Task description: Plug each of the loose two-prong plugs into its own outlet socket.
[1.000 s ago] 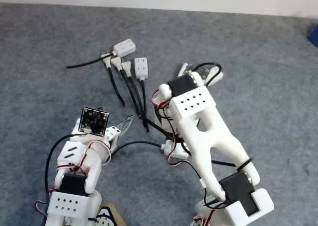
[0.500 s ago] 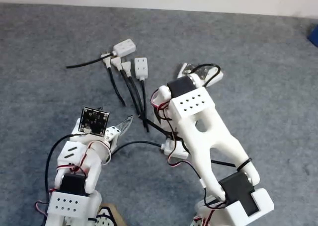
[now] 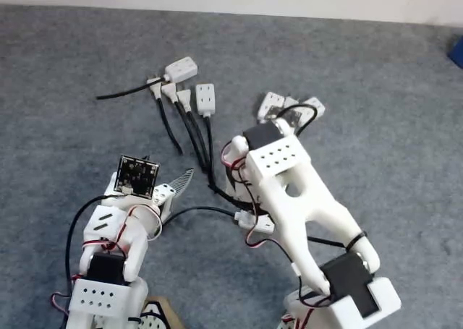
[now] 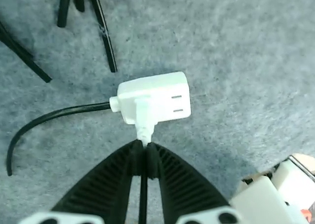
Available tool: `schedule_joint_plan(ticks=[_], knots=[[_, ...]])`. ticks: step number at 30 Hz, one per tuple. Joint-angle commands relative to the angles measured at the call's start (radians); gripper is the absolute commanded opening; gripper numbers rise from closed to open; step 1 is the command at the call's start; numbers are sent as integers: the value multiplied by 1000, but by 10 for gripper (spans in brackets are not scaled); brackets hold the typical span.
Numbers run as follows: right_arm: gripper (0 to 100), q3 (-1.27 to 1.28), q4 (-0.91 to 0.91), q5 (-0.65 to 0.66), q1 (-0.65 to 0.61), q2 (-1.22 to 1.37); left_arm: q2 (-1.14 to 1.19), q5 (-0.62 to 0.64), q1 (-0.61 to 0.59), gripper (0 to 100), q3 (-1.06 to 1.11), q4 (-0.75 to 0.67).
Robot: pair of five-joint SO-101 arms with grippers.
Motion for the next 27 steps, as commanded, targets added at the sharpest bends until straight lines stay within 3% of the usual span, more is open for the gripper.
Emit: schedule_joint_plan(ticks=[1, 6, 8, 10, 15, 19, 23, 27], knots=[[13, 47, -70, 17, 19, -5, -8, 3, -12, 322, 21, -15], [13, 87, -97, 18, 19, -5, -8, 3, -12, 322, 21, -15], [28, 85, -97, 84, 15, -13, -8, 3, -12, 322, 21, -15], [75, 84, -96, 137, 15, -15, -8, 3, -12, 322, 21, -15], [236, 76, -62, 44, 22, -15, -8, 3, -13, 322, 21, -15], [324, -58, 30, 37, 41, -15, -8, 3, -13, 322, 21, -15], [330, -277, 159, 37, 84, -15, -8, 3, -12, 322, 21, -15], [330, -470, 196, 38, 228, -30, -8, 3, -12, 322, 21, -15]])
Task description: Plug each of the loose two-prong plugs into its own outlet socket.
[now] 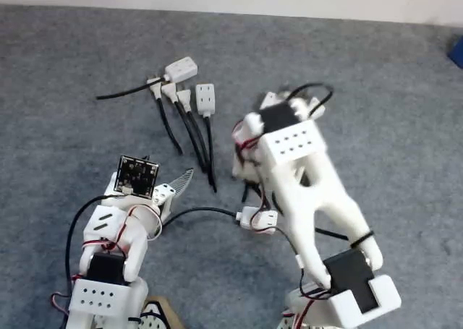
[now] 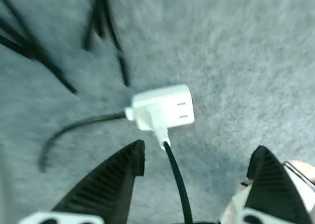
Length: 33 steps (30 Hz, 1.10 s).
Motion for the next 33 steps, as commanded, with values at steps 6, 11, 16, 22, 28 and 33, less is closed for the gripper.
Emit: schedule_joint_plan(ticks=[6, 11, 16, 22, 28, 33], knots=[[331, -176, 31, 135, 478, -67, -8, 3, -21, 322, 21, -15], [331, 45, -16, 552, 680, -76, -10, 3, -136, 322, -22, -14], [331, 205, -196, 651, 834, -97, 2, 3, -193, 322, -128, 109], [331, 503, -390, 707, 816, -375, 4, -130, 53, 322, -412, 577], [331, 906, -526, 707, 766, -900, 197, -222, 185, 322, -659, 829], [331, 1244, -605, 710, 731, -1270, 604, -299, 255, 322, -780, 848]])
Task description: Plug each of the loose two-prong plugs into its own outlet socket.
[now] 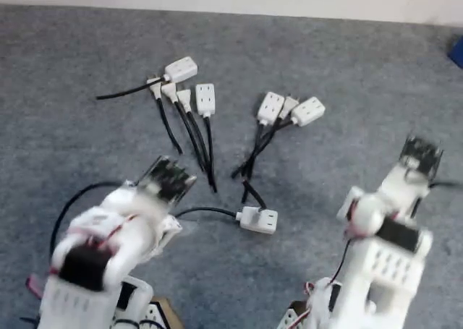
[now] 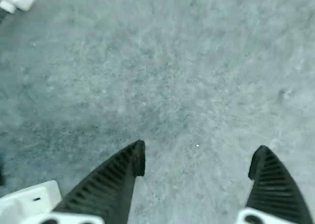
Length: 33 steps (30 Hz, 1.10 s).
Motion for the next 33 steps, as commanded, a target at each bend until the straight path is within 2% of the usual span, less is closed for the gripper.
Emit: schedule_joint_plan(ticks=[1, 6, 14, 18, 22, 28, 33], knots=[[331, 191, -31, 31, -44, -269, 377, -86, 90, 322, -153, 6], [331, 269, -33, 72, -38, -355, 722, -176, 209, 322, -337, 8], [331, 315, -105, 75, 122, -355, 1136, -198, 303, 322, -636, 2], [331, 346, -151, 77, 191, -355, 1262, -273, 315, 322, -751, 2], [331, 351, -160, 77, 203, -355, 1374, -359, 317, 322, -812, 9], [331, 352, -160, 77, 197, -355, 1463, -361, 366, 326, -823, -3], [331, 352, -160, 77, 197, -355, 1471, -361, 383, 326, -823, -101]])
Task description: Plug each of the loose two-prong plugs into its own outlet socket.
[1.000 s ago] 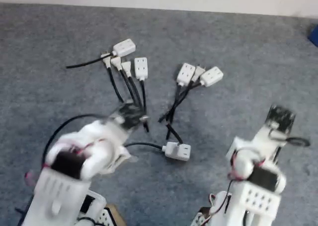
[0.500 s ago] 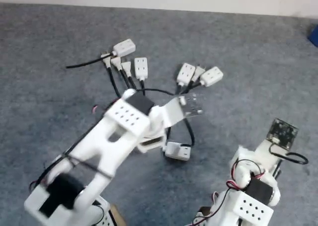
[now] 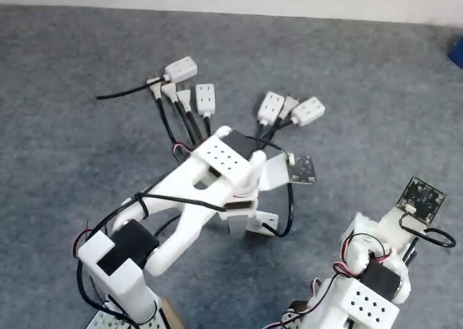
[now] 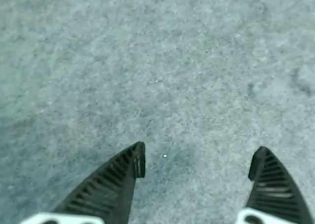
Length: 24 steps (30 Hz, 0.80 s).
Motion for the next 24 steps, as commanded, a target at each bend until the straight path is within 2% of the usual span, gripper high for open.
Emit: schedule_joint_plan(ticks=[1, 8, 16, 19, 24], knots=[[331, -2, -19, 14, 12, -8, -4, -9, 18, 326, -33, -86], [331, -2, -19, 14, 12, -8, 12, -5, 50, 327, -24, -250], [331, -2, -19, 14, 10, -8, 243, -3, 45, 354, -36, -402], [331, 1, -19, 14, 10, -8, 266, -3, 42, 369, -67, -385], [331, 24, -19, 14, -16, -12, 255, -3, 28, 362, -130, -264]])
